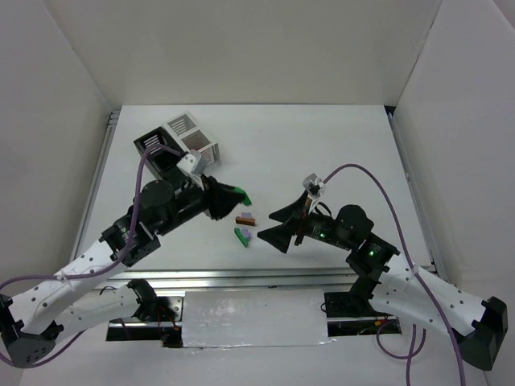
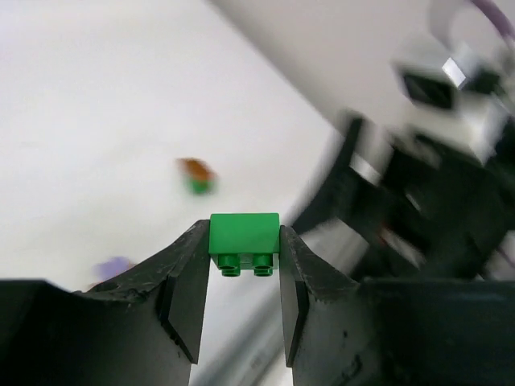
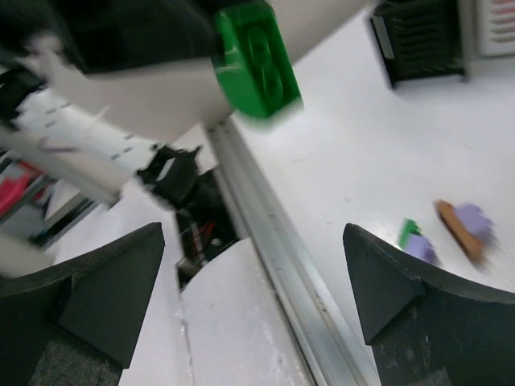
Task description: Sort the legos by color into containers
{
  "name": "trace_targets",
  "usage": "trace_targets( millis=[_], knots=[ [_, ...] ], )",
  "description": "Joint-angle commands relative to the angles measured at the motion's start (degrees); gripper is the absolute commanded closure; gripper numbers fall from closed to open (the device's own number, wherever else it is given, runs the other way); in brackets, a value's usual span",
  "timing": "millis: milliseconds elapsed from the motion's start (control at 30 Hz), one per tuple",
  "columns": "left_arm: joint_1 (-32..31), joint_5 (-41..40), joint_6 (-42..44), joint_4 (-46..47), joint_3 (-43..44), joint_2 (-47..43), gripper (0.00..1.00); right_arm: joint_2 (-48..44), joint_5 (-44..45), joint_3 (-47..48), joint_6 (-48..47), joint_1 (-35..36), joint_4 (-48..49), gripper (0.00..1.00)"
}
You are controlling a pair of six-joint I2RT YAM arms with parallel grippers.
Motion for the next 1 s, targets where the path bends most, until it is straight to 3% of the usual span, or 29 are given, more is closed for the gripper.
trace_targets(
  millis=[0,33,133,167,300,467,600,800,833,967],
  knots=[
    [1.45,-31.73,-2.72,-12.31,8.42,4.20,1.00,-0.09,15.61,-0.01,1.13,-0.18,-7.01,0.00],
    [3.46,-44.06,-7.17,-19.74,12.44,6.13,1.00,0.08,17.54,0.25,1.65,-0.18,-7.89,0.00],
    [13.64,-56.02,-18.27,-35.52,21.78,18.23,1.00,0.87,20.90,0.78,3.06,-0.09,-9.84,0.00],
    [19.76,-55.87,-20.29,-37.54,24.85,20.54,1.00,1.05,20.29,0.96,2.98,-0.18,-9.84,0.00],
    [29.02,-54.82,-19.96,-36.78,31.62,29.60,1.00,1.23,18.35,1.22,2.89,0.00,-10.19,0.00],
    [34.49,-53.41,-19.00,-39.32,41.91,42.70,1.00,0.61,18.26,1.05,2.01,0.00,-11.33,0.00],
    [35.21,-51.39,-16.97,-37.13,42.63,47.36,0.98,0.26,18.27,0.26,1.66,-0.18,-11.33,0.00],
    [35.29,-49.55,-16.10,-33.53,39.03,46.67,0.77,1.31,18.00,0.61,1.57,-0.18,-11.33,0.00],
    [35.38,-49.20,-15.75,-32.74,38.16,46.58,0.63,1.49,17.83,0.61,1.57,-0.09,-11.33,0.00],
    [35.64,-48.40,-15.04,-31.15,36.39,46.49,0.32,2.72,17.12,0.70,1.83,-0.18,-11.24,0.00]
  ],
)
